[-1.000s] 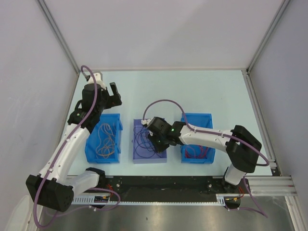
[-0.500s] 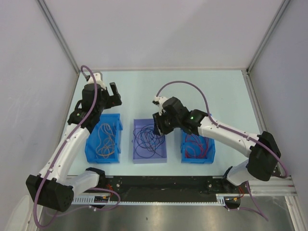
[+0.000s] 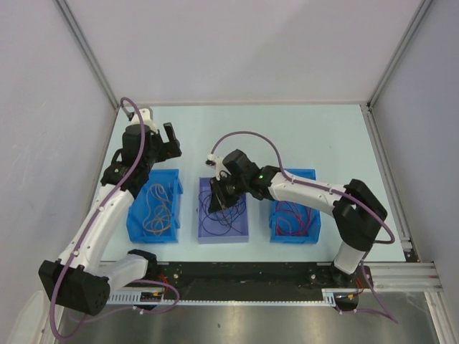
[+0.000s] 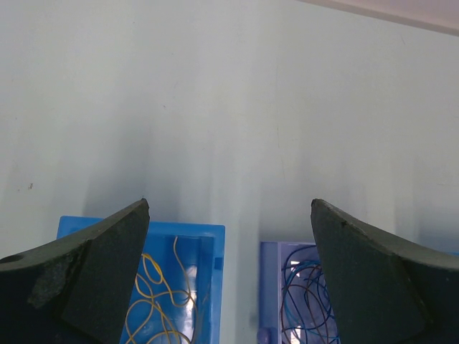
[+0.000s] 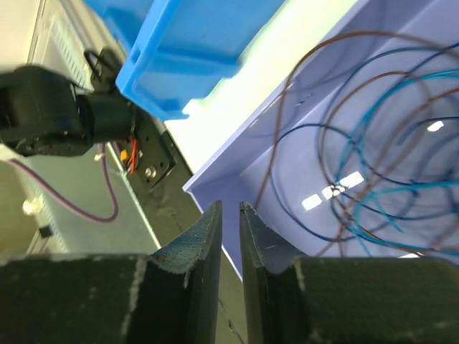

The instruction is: Untangle the cables

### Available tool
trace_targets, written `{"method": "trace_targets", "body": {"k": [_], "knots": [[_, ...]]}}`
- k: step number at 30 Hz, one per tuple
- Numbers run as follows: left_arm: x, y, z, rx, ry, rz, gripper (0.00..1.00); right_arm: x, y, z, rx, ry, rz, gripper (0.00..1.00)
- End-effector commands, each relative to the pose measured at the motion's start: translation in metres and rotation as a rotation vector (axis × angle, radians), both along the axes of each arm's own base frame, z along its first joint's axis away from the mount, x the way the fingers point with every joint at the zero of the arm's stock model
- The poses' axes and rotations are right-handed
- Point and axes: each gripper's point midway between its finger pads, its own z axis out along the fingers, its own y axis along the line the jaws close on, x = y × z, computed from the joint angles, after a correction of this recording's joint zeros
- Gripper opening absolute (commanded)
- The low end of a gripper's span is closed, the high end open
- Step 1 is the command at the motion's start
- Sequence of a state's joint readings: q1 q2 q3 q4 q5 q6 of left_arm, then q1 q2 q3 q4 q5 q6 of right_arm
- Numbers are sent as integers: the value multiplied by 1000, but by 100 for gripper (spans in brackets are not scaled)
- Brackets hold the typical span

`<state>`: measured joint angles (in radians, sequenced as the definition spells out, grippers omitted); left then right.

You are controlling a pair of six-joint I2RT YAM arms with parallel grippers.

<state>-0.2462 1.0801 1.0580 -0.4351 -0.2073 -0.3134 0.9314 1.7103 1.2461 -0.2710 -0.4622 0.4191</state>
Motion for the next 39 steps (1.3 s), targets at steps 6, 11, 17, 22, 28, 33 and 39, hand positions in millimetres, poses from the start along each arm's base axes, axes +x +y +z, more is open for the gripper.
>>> {"method": "trace_targets", "body": {"k": [6, 11, 17, 22, 28, 33, 39], "knots": [[3, 7, 4, 14, -22, 25, 100, 0, 15, -17, 16, 64, 48, 16], [3, 7, 3, 18, -17, 25, 100, 11, 6, -40, -44, 70, 21, 12], [4, 7, 3, 18, -17, 25, 100, 25, -6, -62, -107, 73, -14, 9], [4, 6, 4, 17, -20, 23, 100, 25, -4, -49, -80, 42, -3, 12], [3, 5, 5, 13, -23, 17, 100, 28, 3, 22, 10, -91, 23, 36], [2, 5, 9, 7, -34, 15, 100, 47, -1, 67, 35, -224, -32, 70], [-5, 2, 13, -18, -43, -4, 100, 79, 3, 104, 14, -347, -123, 91]]}}
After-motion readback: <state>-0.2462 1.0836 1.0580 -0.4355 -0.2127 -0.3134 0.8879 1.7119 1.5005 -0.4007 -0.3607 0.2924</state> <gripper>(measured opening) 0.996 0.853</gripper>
